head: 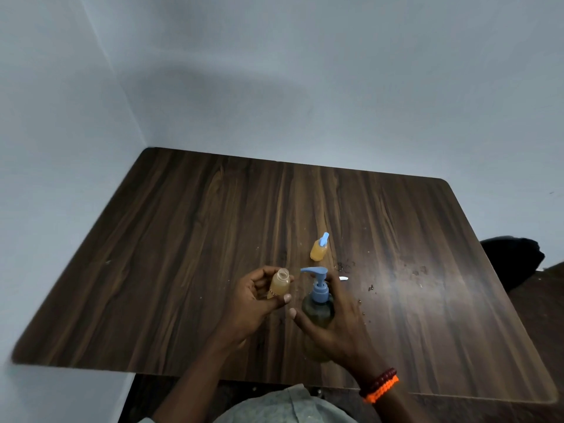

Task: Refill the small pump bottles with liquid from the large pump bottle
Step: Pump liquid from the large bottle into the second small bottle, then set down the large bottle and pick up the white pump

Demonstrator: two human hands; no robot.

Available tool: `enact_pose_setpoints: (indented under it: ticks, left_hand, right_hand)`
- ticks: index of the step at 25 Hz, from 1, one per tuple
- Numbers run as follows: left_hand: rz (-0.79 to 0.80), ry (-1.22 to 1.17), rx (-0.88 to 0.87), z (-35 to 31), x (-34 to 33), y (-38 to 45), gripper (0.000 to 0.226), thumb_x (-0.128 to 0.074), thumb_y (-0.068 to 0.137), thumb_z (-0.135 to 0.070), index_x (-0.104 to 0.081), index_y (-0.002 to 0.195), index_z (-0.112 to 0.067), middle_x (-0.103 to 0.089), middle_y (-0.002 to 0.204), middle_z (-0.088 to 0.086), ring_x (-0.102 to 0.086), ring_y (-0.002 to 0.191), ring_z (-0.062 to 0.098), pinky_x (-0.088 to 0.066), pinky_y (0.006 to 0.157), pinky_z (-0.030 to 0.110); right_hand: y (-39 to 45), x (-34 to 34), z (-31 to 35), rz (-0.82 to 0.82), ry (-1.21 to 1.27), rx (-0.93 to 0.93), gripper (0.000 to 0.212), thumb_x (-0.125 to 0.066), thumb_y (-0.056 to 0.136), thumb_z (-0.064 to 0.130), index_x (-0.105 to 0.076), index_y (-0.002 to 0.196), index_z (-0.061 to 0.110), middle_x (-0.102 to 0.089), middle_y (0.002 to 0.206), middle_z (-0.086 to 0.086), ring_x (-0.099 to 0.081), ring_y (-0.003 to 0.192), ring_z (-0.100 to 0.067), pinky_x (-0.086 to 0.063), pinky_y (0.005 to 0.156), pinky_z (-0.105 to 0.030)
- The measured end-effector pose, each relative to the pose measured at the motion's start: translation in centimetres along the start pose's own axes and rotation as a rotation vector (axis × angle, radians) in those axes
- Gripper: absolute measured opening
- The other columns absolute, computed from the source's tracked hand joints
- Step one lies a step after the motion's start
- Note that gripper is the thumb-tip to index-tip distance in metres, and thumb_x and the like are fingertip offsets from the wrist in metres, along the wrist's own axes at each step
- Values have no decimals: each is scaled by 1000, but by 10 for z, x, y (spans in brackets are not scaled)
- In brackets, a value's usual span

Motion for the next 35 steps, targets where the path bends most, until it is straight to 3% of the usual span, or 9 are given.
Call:
enact_pose_setpoints:
  ticks: [6, 9, 14, 16, 18, 21, 30, 33, 35]
  left_hand:
    - [-93, 4, 23, -3, 24, -11, 44, -80, 78, 14, -70, 118, -1, -80, 116, 12, -75, 114, 31, -59, 103, 45]
    - [-137, 35, 6, -5, 40, -15, 43, -83, 76, 11, -72, 115, -5, -81, 115, 9, -76, 113, 27, -59, 102, 44]
    - [-141, 111, 20, -3, 56, -20, 40, -84, 77, 9, -74, 110, -11, -82, 115, 4, -77, 111, 19, -60, 99, 42]
    - [-149, 125, 36, -1, 62, -22, 40, -85, 76, 7, -74, 110, -12, -82, 115, 4, -77, 112, 19, -61, 99, 41]
    - [-144, 127, 51, 0, 65, -22, 40, -86, 77, 4, -75, 110, -16, -82, 116, 4, -76, 114, 19, -60, 99, 43]
    - [-136, 135, 66, 1, 66, -22, 40, -86, 78, 1, -75, 110, -20, -81, 118, 4, -75, 116, 20, -58, 99, 43]
    - [-123, 159, 77, 3, 57, -20, 40, -86, 76, 6, -75, 109, -15, -82, 115, 5, -77, 113, 20, -60, 99, 42]
    - [-117, 150, 69, 4, 49, -19, 41, -85, 76, 9, -73, 110, -9, -82, 114, 6, -77, 112, 21, -60, 99, 42]
    - [-124, 131, 69, 6, 43, -18, 41, -84, 75, 11, -73, 110, -8, -82, 113, 7, -77, 111, 22, -60, 99, 43]
  right_hand:
    - [28, -13, -23, 12, 75, -24, 54, -77, 80, 41, -50, 127, 43, -64, 123, 7, -64, 113, -12, -57, 97, -39]
    - [60, -27, -34, -42, -42, -8, 43, -76, 82, 49, -52, 118, 42, -60, 115, 9, -61, 106, -11, -56, 93, -37]
    - [110, -55, -61, -79, -107, -83, 54, -86, 71, 51, -65, 114, 26, -56, 108, 7, -57, 93, -7, -43, 77, -11]
    - [122, -65, -69, -74, -122, -97, 59, -89, 68, 51, -68, 115, 22, -57, 109, 6, -58, 94, -10, -49, 77, -15]
    - [128, -75, -79, -46, -120, -115, 60, -90, 67, 50, -69, 114, 19, -59, 111, 4, -60, 97, -14, -58, 84, -29]
    - [130, -84, -91, -5, -139, -131, 62, -89, 66, 52, -70, 115, 19, -60, 114, 3, -61, 101, -16, -59, 90, -40]
    - [124, -87, -95, 62, -136, -142, 80, -92, 66, 49, -59, 132, 18, -56, 126, -3, -56, 114, -21, -54, 100, -41]
    - [109, -82, -96, 182, -187, -142, 109, -80, 64, 74, -42, 148, 16, -46, 150, -4, -47, 135, -21, -44, 113, -39]
    - [90, -58, -103, 117, -201, -106, 99, -64, 72, 85, -44, 146, 22, -49, 147, 3, -50, 131, -15, -44, 107, -33]
Point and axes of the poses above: each hand's wrist, its own y-axis towards the middle knuckle, its own x-axis out of the back of the hand, z = x × y, the point moved 10 cm from there along y, towards the middle knuckle
